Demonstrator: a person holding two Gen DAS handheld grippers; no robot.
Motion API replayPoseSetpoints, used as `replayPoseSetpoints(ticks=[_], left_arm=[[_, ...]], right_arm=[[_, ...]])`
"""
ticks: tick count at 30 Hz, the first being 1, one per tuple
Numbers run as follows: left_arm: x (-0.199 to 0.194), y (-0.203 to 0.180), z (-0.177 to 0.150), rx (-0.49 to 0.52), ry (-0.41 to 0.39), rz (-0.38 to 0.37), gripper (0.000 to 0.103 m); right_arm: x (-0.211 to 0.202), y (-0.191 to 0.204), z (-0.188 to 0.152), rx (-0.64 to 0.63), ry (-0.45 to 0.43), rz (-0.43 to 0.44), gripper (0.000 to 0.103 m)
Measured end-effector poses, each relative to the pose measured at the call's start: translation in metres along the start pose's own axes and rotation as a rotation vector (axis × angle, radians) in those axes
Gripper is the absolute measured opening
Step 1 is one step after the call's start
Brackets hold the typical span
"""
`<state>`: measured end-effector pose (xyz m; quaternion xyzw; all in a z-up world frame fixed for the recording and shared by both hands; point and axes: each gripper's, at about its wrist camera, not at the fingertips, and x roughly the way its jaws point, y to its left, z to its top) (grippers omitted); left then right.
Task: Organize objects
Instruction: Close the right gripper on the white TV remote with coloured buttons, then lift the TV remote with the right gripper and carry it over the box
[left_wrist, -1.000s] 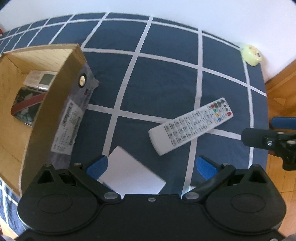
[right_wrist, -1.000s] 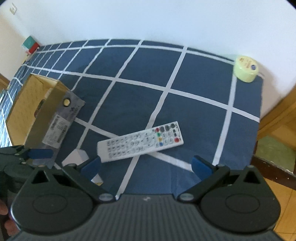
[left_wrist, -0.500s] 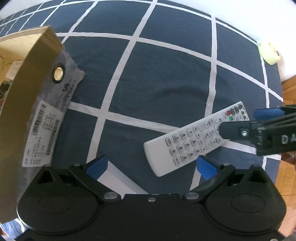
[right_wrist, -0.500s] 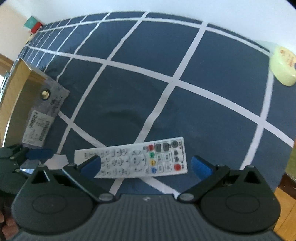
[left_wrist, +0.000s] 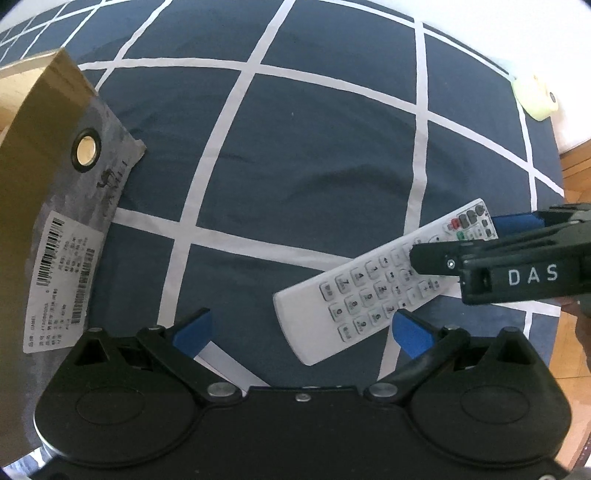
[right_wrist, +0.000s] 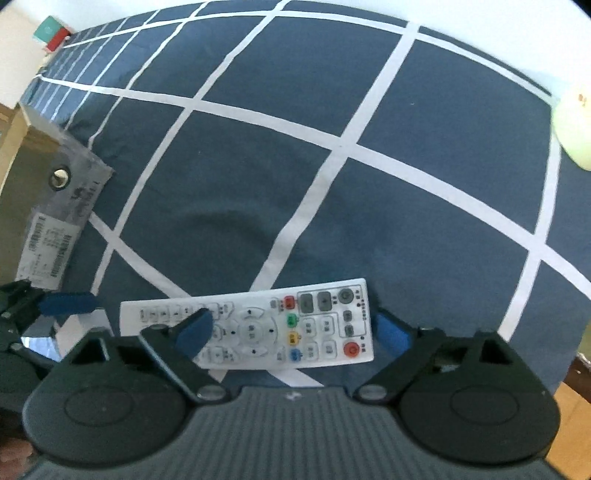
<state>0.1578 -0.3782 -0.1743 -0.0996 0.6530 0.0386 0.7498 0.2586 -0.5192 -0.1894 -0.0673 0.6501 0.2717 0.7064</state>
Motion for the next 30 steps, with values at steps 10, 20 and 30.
replayPoseSetpoints(ticks=[10, 20, 30], left_arm=[[0.004, 0.008, -0.002, 0.004, 0.007, -0.045, 0.103], [0.012, 0.006, 0.002, -0.004, 0.028, -0.095, 0.103], [0.020, 0.000, 0.006, -0.010, 0.044, -0.101, 0.102]], right_arm=[[0.000, 0.003, -0.025, 0.238, 0.017, -0.013, 0.089], [-0.003, 0.003, -0.033, 0.277, -0.007, -0.015, 0.089], [-0.002, 0.007, -0.028, 0.242, -0.002, -0.021, 0.088]])
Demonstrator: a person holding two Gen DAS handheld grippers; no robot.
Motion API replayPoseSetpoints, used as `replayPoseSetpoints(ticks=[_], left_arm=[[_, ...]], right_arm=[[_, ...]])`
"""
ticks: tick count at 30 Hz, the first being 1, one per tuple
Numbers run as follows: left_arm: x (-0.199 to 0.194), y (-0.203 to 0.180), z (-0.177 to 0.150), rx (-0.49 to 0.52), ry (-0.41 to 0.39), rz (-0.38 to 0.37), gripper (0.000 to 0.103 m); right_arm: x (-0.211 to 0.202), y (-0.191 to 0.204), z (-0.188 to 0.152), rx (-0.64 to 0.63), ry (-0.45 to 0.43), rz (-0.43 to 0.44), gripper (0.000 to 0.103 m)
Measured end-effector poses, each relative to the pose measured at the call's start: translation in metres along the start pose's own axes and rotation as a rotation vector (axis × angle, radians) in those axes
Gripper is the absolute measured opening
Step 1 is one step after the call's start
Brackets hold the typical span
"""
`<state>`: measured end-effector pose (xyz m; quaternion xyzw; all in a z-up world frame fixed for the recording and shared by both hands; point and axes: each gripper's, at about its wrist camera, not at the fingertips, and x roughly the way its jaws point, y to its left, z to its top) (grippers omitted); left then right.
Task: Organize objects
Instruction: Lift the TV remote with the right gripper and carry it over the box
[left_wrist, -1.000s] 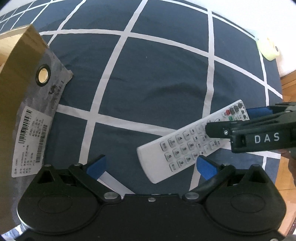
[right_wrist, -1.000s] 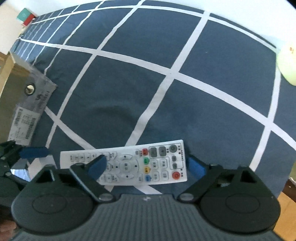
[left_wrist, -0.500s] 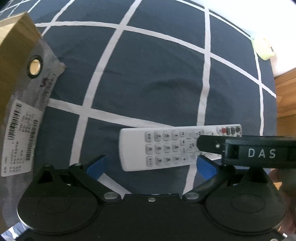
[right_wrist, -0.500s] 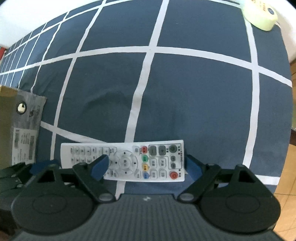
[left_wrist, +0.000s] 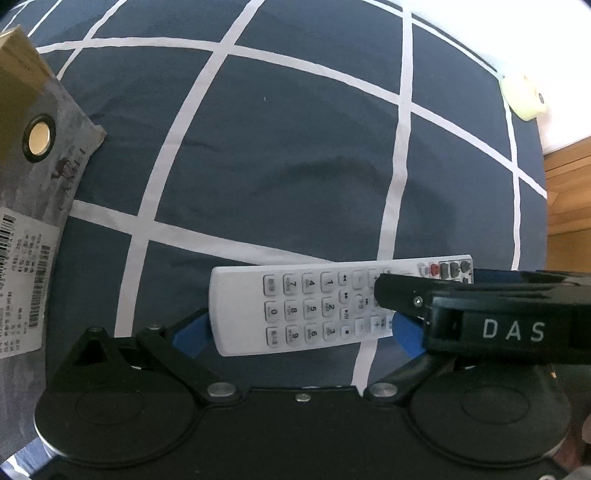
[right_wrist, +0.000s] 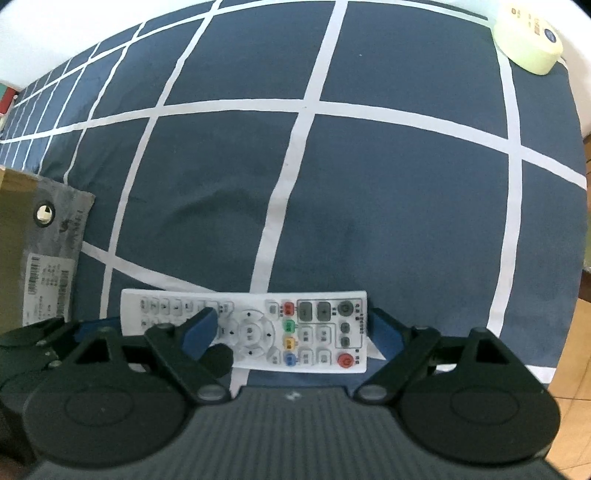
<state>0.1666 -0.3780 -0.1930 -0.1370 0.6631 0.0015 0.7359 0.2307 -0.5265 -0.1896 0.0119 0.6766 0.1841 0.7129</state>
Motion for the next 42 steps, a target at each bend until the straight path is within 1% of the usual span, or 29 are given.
replayPoseSetpoints(ticks=[11, 15, 21, 31, 42], left_arm=[[-0.001, -0.004, 0.000, 0.018, -0.002, 0.015, 0.101], [-0.008, -0.009, -0.001, 0.036, -0.012, 0.019, 0.101], [-0.032, -0.017, -0.009, 0.075, -0.039, 0.024, 0.101], [-0.080, -0.021, -0.045, 0.132, -0.100, 0.035, 0.101], [-0.127, 0.000, -0.091, 0.156, -0.159, 0.055, 0.101]], right_arm=[[-0.005, -0.003, -0.005, 0.008, -0.014, 0.005, 0.087], [-0.013, -0.003, -0.008, 0.019, -0.032, 0.007, 0.087], [-0.039, 0.003, -0.022, 0.041, -0.074, 0.011, 0.087], [-0.082, 0.025, -0.064, 0.057, -0.154, 0.019, 0.087], [-0.112, 0.067, -0.116, 0.059, -0.216, 0.035, 0.087]])
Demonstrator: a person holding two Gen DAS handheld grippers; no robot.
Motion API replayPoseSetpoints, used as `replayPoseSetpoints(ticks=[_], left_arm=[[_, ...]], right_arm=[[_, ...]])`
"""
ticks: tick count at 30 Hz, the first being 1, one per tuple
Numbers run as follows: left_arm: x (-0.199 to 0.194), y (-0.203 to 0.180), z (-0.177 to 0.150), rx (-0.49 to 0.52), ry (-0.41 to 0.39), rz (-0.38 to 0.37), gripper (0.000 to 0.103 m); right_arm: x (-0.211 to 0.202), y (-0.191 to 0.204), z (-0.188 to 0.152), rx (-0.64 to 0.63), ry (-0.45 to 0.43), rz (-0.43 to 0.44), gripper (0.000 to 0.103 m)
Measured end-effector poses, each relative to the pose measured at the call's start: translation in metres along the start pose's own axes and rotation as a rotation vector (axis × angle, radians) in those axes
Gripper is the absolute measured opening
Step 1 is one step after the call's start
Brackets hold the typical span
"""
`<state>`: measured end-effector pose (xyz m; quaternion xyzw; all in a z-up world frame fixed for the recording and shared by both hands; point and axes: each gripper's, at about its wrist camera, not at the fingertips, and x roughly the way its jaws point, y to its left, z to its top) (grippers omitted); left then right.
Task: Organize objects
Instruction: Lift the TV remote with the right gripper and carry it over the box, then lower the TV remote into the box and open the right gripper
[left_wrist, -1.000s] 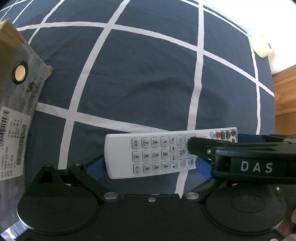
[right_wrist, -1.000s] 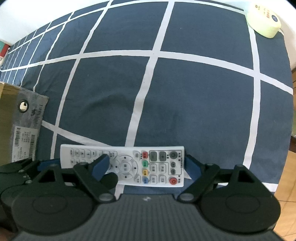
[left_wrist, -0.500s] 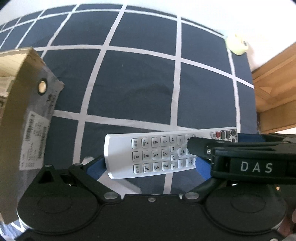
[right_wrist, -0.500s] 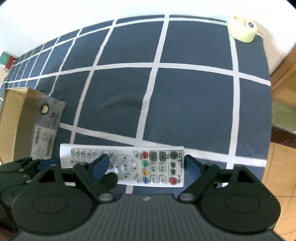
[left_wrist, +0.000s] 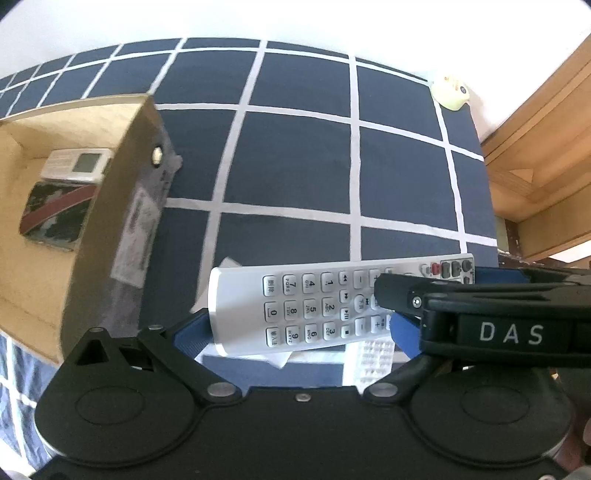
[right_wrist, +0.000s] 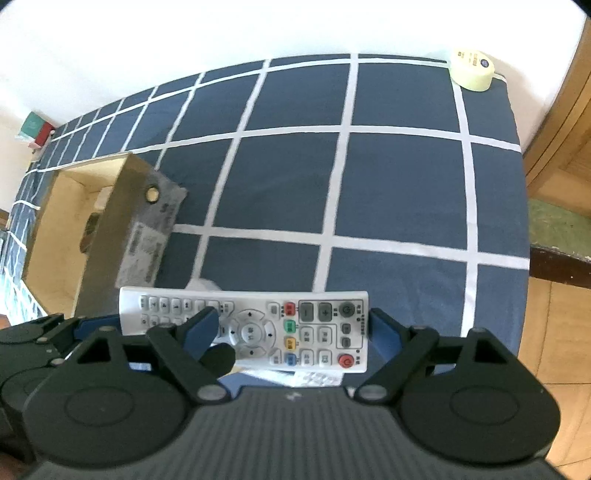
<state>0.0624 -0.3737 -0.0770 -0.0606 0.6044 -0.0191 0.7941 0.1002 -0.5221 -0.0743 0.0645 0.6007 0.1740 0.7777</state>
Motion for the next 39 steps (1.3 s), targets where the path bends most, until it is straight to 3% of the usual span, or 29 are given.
replayPoseSetpoints(ticks=[13, 32, 39], left_arm=[[-0.047, 0.066, -0.010, 0.057, -0.047, -0.017, 0.101], [-0.095, 0.232, 0.016, 0.153, -0.079, -0.030, 0.101], [-0.099, 0.280, 0.029, 0.171, -0.079, -0.035, 0.101]], right_arm=[[-0.016, 0.084, -0.021, 0.033, -0.063, -0.021, 0.087], [0.016, 0.261, -0.010, 0.103, -0.130, -0.036, 0.087], [0.035, 0.308, -0.002, 0.115, -0.138, -0.042, 0.087]])
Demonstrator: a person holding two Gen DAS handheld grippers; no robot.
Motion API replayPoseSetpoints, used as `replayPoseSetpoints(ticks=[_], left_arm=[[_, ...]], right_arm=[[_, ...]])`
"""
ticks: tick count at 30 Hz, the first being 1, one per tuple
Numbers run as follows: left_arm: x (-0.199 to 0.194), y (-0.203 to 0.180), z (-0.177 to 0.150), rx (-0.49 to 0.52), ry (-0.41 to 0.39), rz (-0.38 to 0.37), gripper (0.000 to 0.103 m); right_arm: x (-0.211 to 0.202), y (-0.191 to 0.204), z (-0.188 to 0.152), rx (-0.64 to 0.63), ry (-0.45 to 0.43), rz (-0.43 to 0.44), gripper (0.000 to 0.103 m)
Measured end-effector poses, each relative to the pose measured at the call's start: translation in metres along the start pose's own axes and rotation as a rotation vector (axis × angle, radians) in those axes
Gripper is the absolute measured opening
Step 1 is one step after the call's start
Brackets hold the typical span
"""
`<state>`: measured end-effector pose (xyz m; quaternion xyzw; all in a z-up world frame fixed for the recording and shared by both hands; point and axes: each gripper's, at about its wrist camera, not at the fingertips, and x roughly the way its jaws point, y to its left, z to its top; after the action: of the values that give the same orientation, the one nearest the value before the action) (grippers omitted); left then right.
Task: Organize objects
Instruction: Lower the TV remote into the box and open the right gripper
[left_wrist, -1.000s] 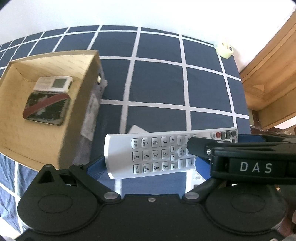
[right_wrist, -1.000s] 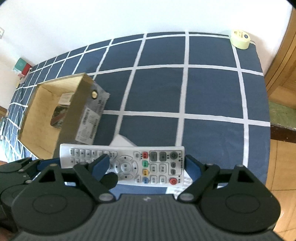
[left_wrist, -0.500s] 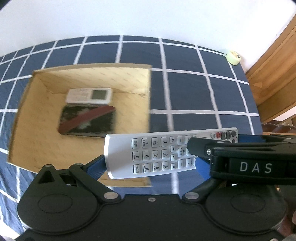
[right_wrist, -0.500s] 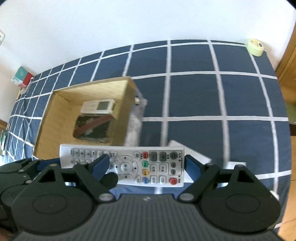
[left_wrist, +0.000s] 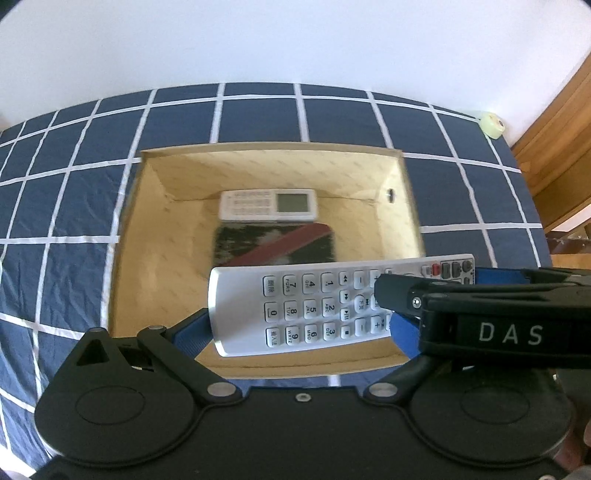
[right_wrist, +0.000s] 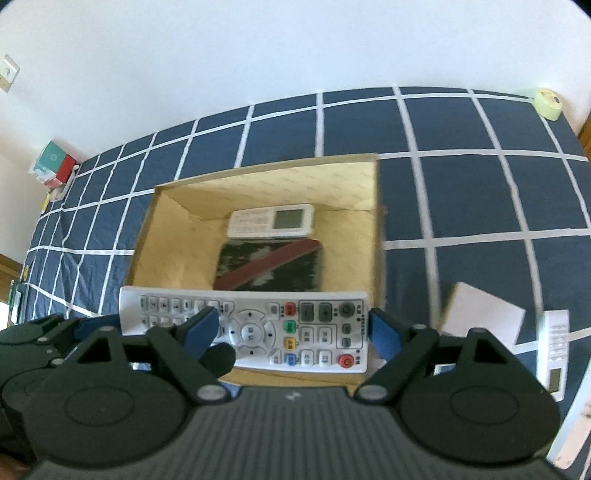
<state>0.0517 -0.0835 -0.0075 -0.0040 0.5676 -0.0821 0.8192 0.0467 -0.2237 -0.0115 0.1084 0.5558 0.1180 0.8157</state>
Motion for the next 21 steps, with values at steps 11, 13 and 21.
replayPoseSetpoints(ticks=[11, 13, 21], left_arm=[[0.020, 0.047, 0.024, -0.018, 0.010, -0.034, 0.101], [0.027, 0.052, 0.032, -0.017, 0.015, -0.034, 0.101], [0.074, 0.065, 0.064, -0.009, 0.060, -0.040, 0.101]], right_arm=[[0.033, 0.035, 0.029, -0.008, 0.014, -0.030, 0.087], [0.043, 0.038, 0.036, -0.004, 0.018, -0.030, 0.087], [0.091, 0.030, 0.067, 0.010, 0.057, -0.034, 0.087]])
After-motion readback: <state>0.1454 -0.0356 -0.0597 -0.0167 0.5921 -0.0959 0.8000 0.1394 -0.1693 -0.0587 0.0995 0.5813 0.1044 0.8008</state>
